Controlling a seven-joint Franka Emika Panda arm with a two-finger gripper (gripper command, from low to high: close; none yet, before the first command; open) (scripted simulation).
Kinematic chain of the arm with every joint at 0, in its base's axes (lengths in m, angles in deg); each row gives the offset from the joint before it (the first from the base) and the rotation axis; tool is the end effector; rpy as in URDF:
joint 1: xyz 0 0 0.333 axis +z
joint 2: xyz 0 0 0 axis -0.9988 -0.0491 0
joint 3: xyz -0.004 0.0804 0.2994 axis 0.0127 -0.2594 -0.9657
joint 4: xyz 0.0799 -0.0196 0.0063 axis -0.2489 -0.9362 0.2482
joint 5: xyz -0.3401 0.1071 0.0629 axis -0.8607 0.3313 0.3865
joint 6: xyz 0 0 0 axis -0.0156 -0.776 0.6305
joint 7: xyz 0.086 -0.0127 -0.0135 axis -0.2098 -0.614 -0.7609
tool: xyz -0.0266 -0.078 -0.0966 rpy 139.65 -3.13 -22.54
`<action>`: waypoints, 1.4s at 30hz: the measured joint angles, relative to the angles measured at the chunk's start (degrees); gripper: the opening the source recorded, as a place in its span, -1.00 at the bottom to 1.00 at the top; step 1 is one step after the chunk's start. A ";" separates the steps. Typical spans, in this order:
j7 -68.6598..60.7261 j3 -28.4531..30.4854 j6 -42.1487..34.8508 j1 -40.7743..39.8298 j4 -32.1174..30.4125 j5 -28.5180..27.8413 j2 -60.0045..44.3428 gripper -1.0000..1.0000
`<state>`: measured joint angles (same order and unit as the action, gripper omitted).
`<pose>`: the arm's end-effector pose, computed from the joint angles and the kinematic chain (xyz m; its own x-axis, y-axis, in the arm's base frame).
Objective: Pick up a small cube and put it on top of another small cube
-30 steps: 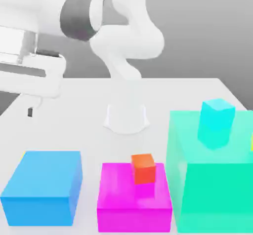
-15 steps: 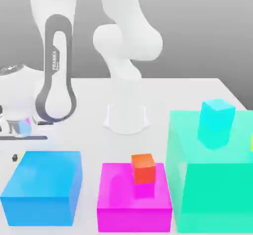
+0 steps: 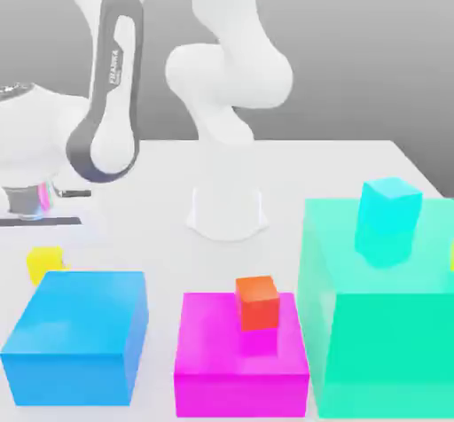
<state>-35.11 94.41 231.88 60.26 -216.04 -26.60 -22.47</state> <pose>0.2599 -0.3025 0.1967 0.8424 -0.5384 -0.0219 -0.5374 -0.8425 0.0374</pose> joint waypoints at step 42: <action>115.31 -31.58 -24.56 25.54 1.05 3.17 24.58 -1.00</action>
<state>80.20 62.83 207.31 85.80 -214.99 -23.43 2.11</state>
